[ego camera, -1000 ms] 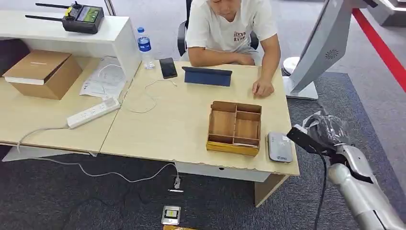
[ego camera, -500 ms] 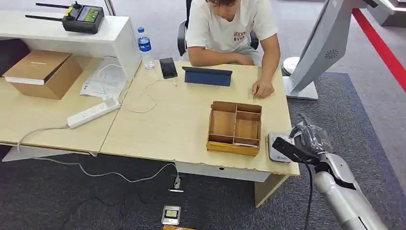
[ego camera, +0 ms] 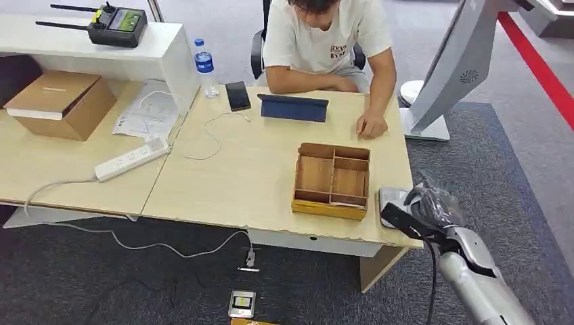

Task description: Pass the card to the sensor for recognition and then transmit it.

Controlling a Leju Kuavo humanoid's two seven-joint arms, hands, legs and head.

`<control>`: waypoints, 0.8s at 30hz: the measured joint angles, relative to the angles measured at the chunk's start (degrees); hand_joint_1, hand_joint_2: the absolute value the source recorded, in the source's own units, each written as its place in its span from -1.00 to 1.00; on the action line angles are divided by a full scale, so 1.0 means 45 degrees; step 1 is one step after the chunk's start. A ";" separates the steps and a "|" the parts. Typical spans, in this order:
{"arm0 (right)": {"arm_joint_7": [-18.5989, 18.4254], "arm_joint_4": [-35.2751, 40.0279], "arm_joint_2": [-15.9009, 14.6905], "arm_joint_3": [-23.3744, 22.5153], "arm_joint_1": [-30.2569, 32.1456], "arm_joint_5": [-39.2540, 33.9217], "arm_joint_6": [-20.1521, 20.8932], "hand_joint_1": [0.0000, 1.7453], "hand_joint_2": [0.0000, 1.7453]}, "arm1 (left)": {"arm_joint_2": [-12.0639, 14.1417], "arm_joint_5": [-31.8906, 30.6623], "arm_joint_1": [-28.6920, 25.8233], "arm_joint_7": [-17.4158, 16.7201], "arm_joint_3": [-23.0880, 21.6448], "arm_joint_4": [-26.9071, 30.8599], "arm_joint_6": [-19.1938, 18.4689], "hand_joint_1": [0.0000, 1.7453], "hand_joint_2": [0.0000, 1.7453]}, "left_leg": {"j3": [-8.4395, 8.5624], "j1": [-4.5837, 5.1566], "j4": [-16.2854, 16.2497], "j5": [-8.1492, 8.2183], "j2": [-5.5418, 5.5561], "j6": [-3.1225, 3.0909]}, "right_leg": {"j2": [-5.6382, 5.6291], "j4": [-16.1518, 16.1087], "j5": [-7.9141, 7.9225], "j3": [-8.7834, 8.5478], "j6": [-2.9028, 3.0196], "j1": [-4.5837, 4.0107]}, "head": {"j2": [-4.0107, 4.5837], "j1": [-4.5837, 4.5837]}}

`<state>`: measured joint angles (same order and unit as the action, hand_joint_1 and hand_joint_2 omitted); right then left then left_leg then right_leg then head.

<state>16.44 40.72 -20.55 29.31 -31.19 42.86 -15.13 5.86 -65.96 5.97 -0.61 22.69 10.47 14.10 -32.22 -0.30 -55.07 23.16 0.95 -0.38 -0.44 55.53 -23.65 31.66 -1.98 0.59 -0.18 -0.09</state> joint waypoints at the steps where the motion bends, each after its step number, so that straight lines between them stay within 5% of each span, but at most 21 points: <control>1: 0.0005 -0.0010 0.0005 0.0000 0.0019 0.0000 0.0000 1.00 1.00 | 0.0000 0.0000 0.0001 0.0000 0.0005 0.0000 0.0000 -1.00 -1.00 | 0.0001 0.0000 0.0000 0.0000 0.0000 0.0000 | 0.0000 0.0000 0.0000 0.0000 0.0000 0.0000 | 0.0000 0.0000; 24: -0.0043 -0.0092 0.0131 -0.0005 0.0571 -0.0005 0.0199 1.00 1.00 | 0.0000 -0.0282 -0.0006 0.0131 0.0000 0.0000 0.0064 -1.00 -1.00 | 0.0003 0.0000 0.0000 0.0000 -0.0001 0.0000 | 0.0000 0.0000 -0.0001 -0.0002 0.0000 0.0000 | 0.0000 0.0000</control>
<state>16.24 40.30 -19.96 29.29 -28.62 42.84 -14.23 5.86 -67.23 5.94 -0.02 22.69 10.47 14.38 -32.20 -0.31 -55.07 23.17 0.95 -0.38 -0.44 55.53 -23.65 31.65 -1.98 0.59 -0.17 -0.09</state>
